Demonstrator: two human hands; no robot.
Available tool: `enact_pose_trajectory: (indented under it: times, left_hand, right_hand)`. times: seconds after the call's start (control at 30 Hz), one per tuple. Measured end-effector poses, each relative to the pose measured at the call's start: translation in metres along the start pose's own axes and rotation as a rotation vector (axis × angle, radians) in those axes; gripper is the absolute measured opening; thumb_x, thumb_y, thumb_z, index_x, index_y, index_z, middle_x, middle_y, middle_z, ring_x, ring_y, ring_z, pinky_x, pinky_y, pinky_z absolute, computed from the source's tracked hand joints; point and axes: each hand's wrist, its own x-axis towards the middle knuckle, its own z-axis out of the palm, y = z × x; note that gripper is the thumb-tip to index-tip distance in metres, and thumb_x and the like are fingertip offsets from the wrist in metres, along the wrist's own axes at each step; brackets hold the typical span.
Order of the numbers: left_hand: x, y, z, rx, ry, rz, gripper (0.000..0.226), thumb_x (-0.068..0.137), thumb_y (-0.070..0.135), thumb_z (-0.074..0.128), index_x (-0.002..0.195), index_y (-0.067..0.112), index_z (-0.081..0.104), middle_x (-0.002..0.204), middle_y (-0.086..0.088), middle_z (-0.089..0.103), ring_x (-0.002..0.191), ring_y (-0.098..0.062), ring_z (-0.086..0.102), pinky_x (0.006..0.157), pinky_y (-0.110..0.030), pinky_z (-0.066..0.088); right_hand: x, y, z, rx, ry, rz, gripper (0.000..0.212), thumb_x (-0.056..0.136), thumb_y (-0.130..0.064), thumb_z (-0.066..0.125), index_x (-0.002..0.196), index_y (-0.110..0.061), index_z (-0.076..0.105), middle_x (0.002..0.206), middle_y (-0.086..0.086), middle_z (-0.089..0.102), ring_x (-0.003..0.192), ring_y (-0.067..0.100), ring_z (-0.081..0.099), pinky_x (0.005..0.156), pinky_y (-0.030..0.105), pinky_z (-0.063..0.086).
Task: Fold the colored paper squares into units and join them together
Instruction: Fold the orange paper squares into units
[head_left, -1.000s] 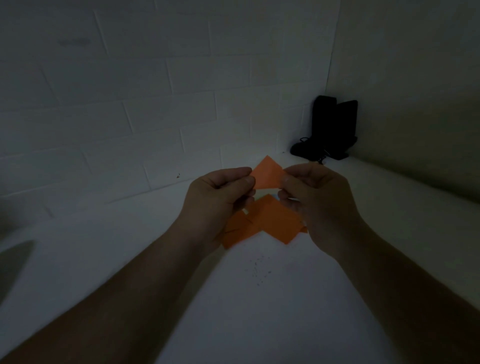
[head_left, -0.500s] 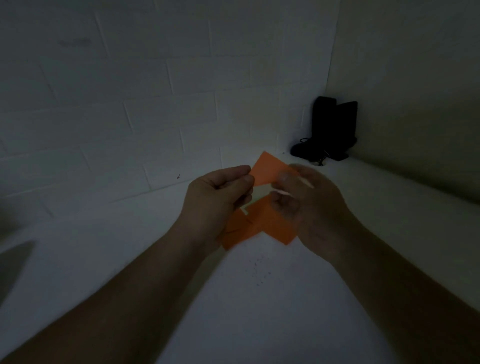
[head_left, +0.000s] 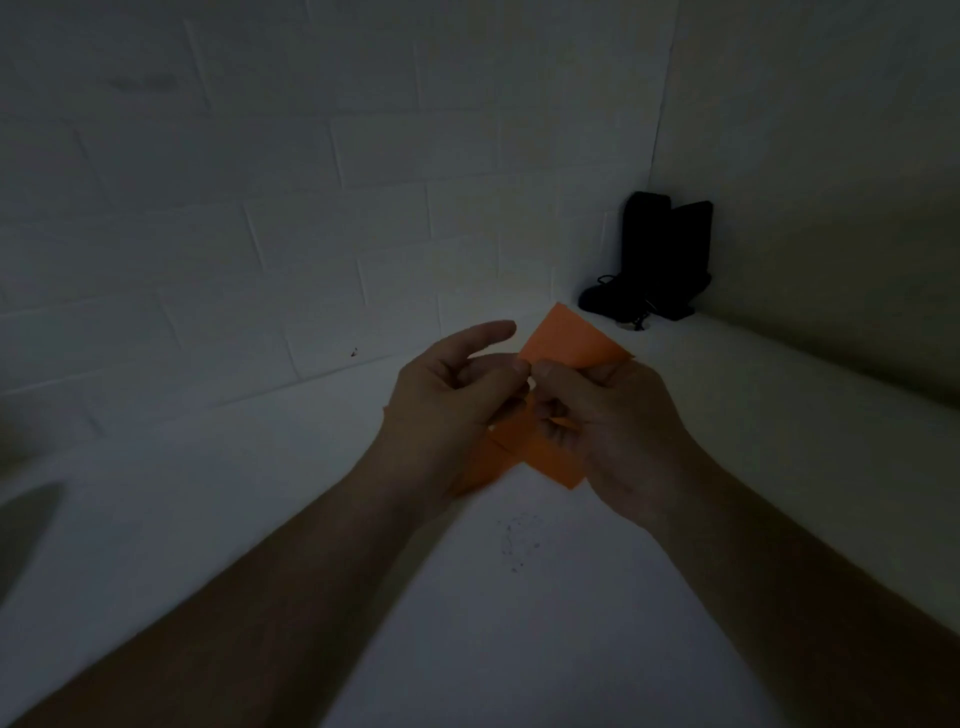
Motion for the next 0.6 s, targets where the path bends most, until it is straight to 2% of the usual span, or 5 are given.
enact_pose_trajectory:
  times: [0.13, 0.27, 0.4, 0.6]
  left_hand:
    - [0.0000, -0.0001, -0.0017, 0.031, -0.028, 0.000, 0.024, 0.094, 0.006, 0.071, 0.116, 0.014, 0.072, 0.082, -0.010, 0.074, 0.076, -0.016, 0.068, 0.089, -0.038, 0.057]
    - [0.0024, -0.0001, -0.0035, 0.053, 0.000, 0.030, 0.021, 0.093, 0.007, 0.072, 0.112, 0.016, 0.072, 0.084, -0.014, 0.073, 0.079, -0.020, 0.067, 0.090, -0.039, 0.058]
    - [0.0031, -0.0015, -0.0037, 0.037, -0.010, 0.024, 0.023, 0.093, 0.006, 0.072, 0.114, 0.015, 0.071, 0.078, -0.011, 0.072, 0.077, -0.023, 0.066, 0.085, -0.040, 0.056]
    - [0.0001, -0.0009, -0.0023, -0.033, -0.092, -0.056, 0.037, 0.093, 0.008, 0.072, 0.128, 0.018, 0.063, 0.087, -0.007, 0.077, 0.077, -0.018, 0.072, 0.076, -0.031, 0.057]
  right_hand:
    - [0.0008, 0.0015, -0.0013, -0.027, -0.004, -0.022, 0.022, 0.092, -0.011, 0.068, 0.071, -0.015, 0.074, 0.073, 0.011, 0.064, 0.067, 0.018, 0.060, 0.071, 0.037, 0.052]
    - [0.0011, 0.0016, -0.0020, -0.023, -0.046, 0.007, 0.022, 0.093, -0.014, 0.068, 0.073, -0.019, 0.076, 0.076, 0.006, 0.068, 0.067, 0.013, 0.063, 0.067, 0.032, 0.054]
    - [0.0030, 0.0048, -0.0034, -0.030, -0.031, 0.007, 0.018, 0.091, -0.013, 0.069, 0.074, -0.012, 0.074, 0.075, 0.012, 0.066, 0.068, 0.018, 0.062, 0.070, 0.036, 0.053]
    - [0.0040, 0.0055, -0.0062, -0.040, -0.008, 0.010, 0.018, 0.091, -0.013, 0.068, 0.075, -0.007, 0.074, 0.074, 0.013, 0.065, 0.069, 0.019, 0.061, 0.070, 0.037, 0.052]
